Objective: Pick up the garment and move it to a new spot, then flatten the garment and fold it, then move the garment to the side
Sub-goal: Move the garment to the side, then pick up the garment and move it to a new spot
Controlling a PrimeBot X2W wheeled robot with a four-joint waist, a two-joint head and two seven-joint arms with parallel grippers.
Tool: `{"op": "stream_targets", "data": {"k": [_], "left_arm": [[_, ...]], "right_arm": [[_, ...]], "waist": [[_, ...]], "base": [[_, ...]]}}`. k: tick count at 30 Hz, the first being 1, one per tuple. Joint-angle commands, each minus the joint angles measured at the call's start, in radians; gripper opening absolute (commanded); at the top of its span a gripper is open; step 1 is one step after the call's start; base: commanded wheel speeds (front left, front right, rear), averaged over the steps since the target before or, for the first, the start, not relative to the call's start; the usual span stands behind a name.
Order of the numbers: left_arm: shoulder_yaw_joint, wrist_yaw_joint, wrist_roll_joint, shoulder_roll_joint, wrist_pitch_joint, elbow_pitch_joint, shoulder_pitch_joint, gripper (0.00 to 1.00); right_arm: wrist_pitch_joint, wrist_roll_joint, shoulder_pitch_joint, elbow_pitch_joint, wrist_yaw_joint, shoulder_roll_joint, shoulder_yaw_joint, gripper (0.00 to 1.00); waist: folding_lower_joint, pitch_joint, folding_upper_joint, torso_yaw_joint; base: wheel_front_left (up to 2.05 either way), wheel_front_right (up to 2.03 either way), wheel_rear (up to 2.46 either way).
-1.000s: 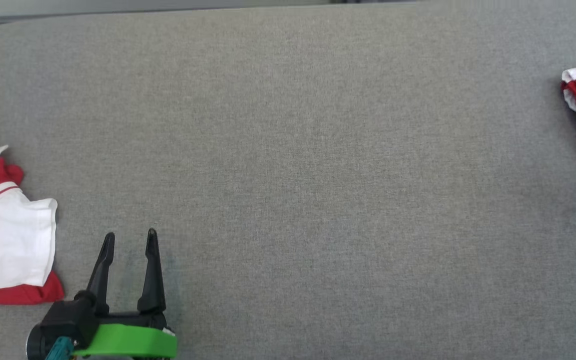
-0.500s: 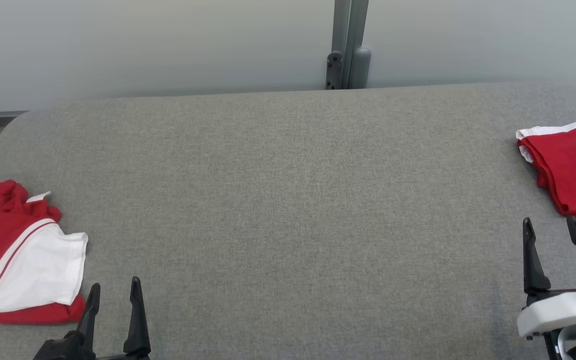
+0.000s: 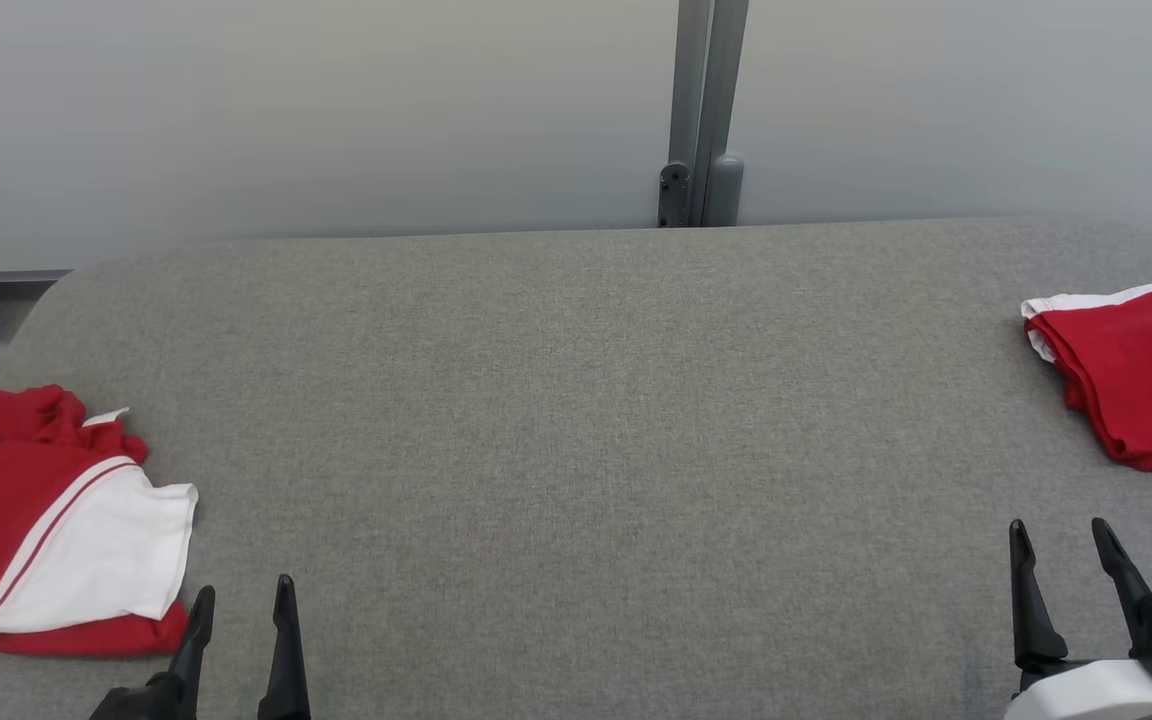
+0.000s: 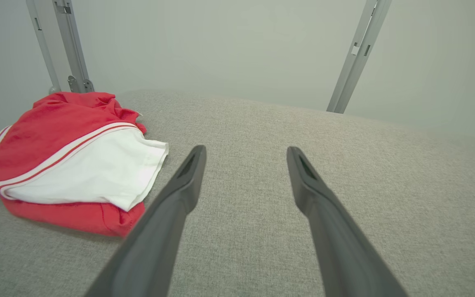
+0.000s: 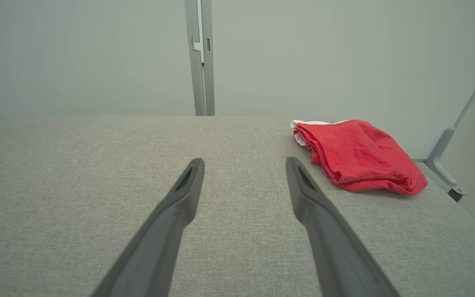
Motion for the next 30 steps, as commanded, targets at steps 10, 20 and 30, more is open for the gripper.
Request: {"op": "stream_targets", "data": {"k": [10, 20, 30], "left_arm": [[-0.008, -0.007, 0.017, 0.002, 0.000, 0.007, -0.011, 1.00], [0.009, -0.007, 0.030, 0.009, 0.000, -0.005, 0.016, 1.00], [0.096, -0.007, 0.009, 0.004, 0.000, -0.051, 0.062, 1.00]], "right_arm": [[-0.003, -0.006, 0.025, -0.010, -0.001, 0.014, 0.004, 1.00], [-0.003, 0.011, 0.018, -0.012, -0.001, 0.023, 0.057, 1.00], [-0.003, 0.021, -0.050, 0.014, -0.001, 0.023, 0.146, 1.00]], "waist": [[0.0001, -0.010, 0.0000, 0.076], [0.0001, -0.026, 0.0000, 0.332], [0.0001, -0.002, 0.0000, 0.423]], "base": [[0.00, 0.00, 0.00], [0.00, 0.00, 0.00], [0.00, 0.00, 0.00]]}}
